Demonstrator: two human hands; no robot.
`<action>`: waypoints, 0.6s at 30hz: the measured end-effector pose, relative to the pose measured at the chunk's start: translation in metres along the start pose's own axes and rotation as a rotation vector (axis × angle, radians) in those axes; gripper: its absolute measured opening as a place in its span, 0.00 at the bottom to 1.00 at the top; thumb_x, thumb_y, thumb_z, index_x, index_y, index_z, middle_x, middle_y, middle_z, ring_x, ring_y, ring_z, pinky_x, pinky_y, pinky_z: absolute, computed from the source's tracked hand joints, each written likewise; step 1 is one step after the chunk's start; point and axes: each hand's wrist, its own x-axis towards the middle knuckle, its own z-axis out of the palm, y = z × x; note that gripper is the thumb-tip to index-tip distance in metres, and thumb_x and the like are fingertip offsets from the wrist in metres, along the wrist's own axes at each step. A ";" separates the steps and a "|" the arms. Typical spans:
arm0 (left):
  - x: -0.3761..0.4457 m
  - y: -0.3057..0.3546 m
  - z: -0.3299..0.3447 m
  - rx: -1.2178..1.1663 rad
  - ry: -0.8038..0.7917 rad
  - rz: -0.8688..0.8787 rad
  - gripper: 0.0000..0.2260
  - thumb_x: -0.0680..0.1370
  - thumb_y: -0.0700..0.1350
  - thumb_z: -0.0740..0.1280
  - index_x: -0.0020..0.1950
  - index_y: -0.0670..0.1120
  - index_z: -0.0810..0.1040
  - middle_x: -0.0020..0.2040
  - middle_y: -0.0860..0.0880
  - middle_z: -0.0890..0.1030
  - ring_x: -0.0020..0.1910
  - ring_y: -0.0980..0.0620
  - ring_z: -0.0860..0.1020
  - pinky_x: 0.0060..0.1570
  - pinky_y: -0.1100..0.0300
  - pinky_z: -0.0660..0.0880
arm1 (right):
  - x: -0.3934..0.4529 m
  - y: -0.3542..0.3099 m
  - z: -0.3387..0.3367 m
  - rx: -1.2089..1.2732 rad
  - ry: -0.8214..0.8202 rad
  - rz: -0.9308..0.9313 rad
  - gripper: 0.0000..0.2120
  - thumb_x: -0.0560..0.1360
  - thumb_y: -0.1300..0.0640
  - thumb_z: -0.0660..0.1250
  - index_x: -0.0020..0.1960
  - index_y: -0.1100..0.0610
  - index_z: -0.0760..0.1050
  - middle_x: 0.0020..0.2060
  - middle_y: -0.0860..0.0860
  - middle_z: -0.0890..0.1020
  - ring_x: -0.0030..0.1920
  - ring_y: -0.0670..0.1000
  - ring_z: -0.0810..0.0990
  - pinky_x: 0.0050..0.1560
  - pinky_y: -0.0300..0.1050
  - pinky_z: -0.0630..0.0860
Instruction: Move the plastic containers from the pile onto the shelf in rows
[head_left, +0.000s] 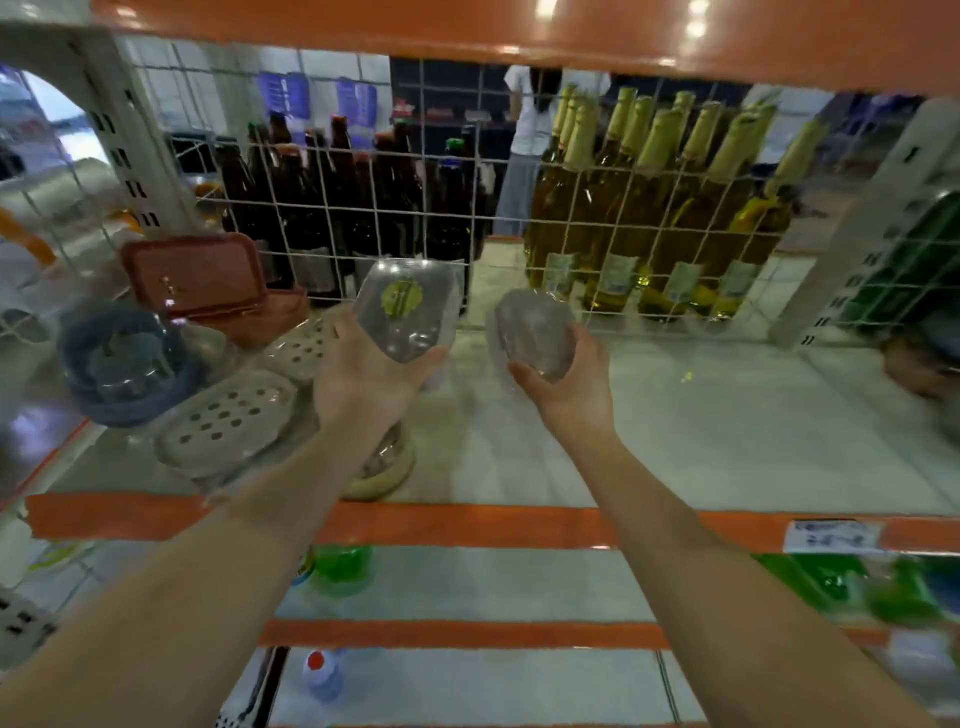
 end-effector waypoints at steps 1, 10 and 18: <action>-0.004 0.007 0.008 -0.011 -0.015 0.020 0.44 0.66 0.64 0.72 0.73 0.46 0.58 0.68 0.46 0.69 0.64 0.42 0.72 0.56 0.46 0.74 | -0.001 0.004 -0.015 -0.003 0.018 0.004 0.37 0.69 0.51 0.75 0.73 0.54 0.62 0.65 0.48 0.67 0.60 0.44 0.70 0.58 0.38 0.69; -0.079 0.110 0.099 -0.143 -0.144 0.180 0.42 0.62 0.65 0.73 0.69 0.45 0.66 0.64 0.45 0.73 0.62 0.43 0.74 0.57 0.48 0.74 | -0.017 0.063 -0.183 -0.100 0.188 0.086 0.38 0.71 0.52 0.73 0.74 0.58 0.58 0.67 0.53 0.66 0.65 0.51 0.68 0.56 0.32 0.63; -0.177 0.211 0.193 -0.247 -0.276 0.271 0.42 0.61 0.65 0.74 0.68 0.45 0.67 0.65 0.45 0.74 0.61 0.44 0.75 0.57 0.51 0.73 | -0.048 0.125 -0.340 -0.180 0.309 0.158 0.38 0.71 0.50 0.73 0.74 0.56 0.58 0.68 0.54 0.65 0.66 0.53 0.69 0.63 0.43 0.68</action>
